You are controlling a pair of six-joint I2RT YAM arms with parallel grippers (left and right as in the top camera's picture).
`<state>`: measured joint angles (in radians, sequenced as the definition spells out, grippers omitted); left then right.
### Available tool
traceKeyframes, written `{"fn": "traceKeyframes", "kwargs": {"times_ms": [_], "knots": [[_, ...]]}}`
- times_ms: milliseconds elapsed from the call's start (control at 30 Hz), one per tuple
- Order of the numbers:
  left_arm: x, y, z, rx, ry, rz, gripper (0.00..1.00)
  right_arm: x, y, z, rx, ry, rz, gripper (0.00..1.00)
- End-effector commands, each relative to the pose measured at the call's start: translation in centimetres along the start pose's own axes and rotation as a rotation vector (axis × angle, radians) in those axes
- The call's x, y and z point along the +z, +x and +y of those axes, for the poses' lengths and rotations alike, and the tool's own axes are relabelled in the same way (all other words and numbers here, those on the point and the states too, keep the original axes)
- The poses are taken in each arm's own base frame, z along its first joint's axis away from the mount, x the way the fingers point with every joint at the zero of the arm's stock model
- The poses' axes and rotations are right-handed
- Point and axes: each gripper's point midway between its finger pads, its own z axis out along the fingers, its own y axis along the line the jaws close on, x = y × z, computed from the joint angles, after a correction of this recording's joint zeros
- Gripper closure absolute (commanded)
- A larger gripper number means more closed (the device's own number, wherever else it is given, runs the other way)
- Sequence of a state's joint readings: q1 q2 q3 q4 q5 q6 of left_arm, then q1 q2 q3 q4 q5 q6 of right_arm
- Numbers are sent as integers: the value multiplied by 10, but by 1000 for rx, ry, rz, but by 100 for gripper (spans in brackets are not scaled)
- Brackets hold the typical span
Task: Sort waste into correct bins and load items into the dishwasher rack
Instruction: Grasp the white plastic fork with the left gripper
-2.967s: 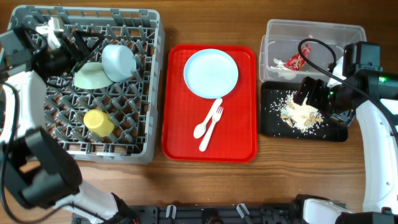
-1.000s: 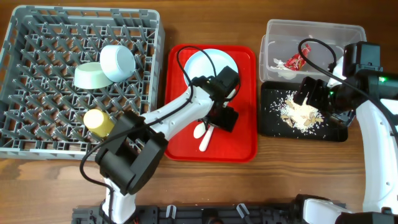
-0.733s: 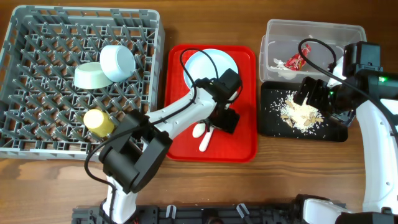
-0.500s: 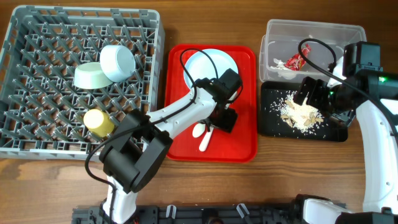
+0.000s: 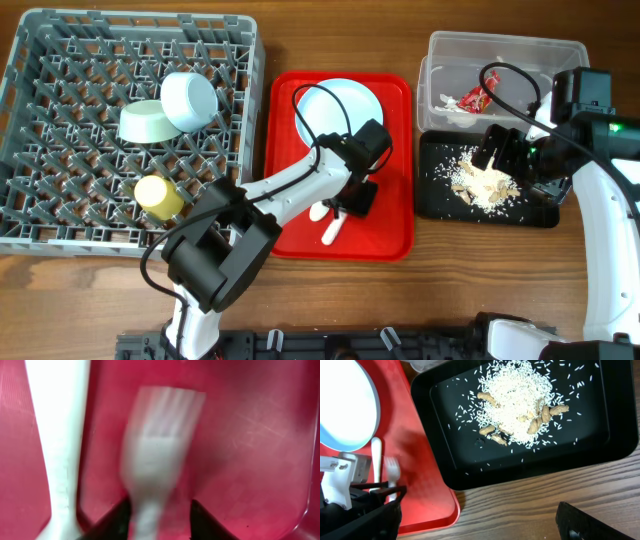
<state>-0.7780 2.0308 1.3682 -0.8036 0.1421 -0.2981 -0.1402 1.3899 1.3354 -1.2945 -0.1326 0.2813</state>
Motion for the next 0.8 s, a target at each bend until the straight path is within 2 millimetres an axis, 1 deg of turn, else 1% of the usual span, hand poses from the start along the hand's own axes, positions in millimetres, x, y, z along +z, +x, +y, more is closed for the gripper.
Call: {"fn": "traceKeyframes", "kwargs": {"times_ms": [0,67,200,367,400,633,767], "knots": [[12,15,0,3,-4,49,70,-6,0,-3,-19,10,-20,0],[12,15,0,3,-4,49,73,-6,0,-3,-19,10,-21,0],[12,15,0,3,-6,52,74,-6,0,-3,-19,10,-21,0],[12,14,3,3,-20,47,73,-6,0,-3,-19,10,-21,0],[12,14,4,6,-30,43,71,-6,-1,-3,-19,10,-21,0],[13,11,12,36,-131,5,69,-6,-1,-3,-19,10,-21,0],[13,12,10,65,-176,-11,68,-6,-1,-3,-19,10,-21,0]]}}
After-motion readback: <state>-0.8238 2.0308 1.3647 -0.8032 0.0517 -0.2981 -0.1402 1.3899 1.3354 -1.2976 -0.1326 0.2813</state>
